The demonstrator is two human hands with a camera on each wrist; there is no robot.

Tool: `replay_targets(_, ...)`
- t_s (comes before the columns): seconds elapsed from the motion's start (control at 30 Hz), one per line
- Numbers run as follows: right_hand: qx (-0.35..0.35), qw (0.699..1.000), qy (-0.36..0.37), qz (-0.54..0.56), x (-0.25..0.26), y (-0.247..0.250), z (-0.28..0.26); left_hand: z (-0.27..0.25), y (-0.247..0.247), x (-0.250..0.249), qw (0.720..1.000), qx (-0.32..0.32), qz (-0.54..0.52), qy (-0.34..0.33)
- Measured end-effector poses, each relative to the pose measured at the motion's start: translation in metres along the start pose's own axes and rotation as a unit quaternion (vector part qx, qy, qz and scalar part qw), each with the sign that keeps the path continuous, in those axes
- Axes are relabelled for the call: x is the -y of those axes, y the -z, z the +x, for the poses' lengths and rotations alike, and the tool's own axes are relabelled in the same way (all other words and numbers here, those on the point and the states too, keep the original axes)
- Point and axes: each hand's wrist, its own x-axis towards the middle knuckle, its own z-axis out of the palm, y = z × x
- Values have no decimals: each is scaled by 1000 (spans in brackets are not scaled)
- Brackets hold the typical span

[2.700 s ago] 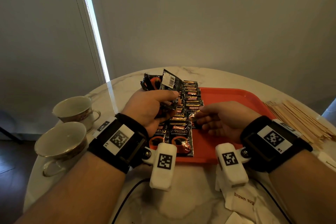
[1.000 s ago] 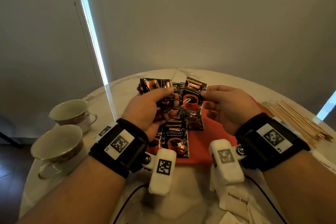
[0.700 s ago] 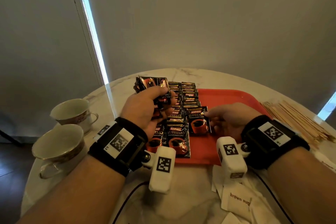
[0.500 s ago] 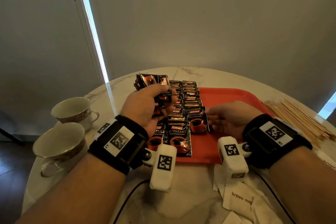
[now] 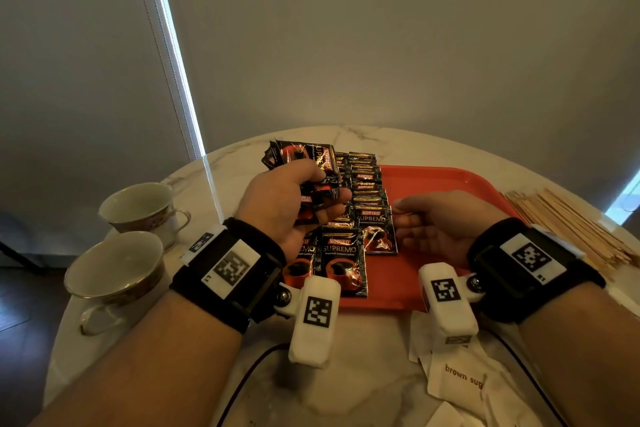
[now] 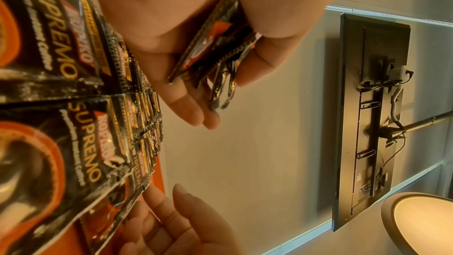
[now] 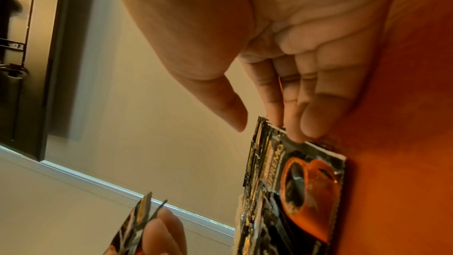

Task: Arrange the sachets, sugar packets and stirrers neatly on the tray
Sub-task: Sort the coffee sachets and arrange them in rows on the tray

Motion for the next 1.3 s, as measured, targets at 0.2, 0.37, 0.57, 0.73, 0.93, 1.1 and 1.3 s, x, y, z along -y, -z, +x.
replay_targets(0.2,-11,992,114,49,6,-8,-11,3,1,4,999,-11,48,16)
replay_targets(0.37,111,975,192,28,11,-22,-30,-4,-3,6,994,48,93,30)
replay_targets(0.57,120,974,184,56,10,-18,-29,-2,-4,4,998,35,42,29)
replay_targets(0.73,99,969,166,155,14,-15,-25,-5,-4,5,996,66,48,28)
replay_targets(0.93,119,942,138,281,19,-17,-28,-12,-6,7,984,172,50,10)
replay_targets(1.1,124,946,152,258,15,-21,-29,-5,-7,13,996,68,48,-24)
replay_targets(1.3,80,960,151,222,17,-20,-30,-5,-9,13,997,47,60,-7)
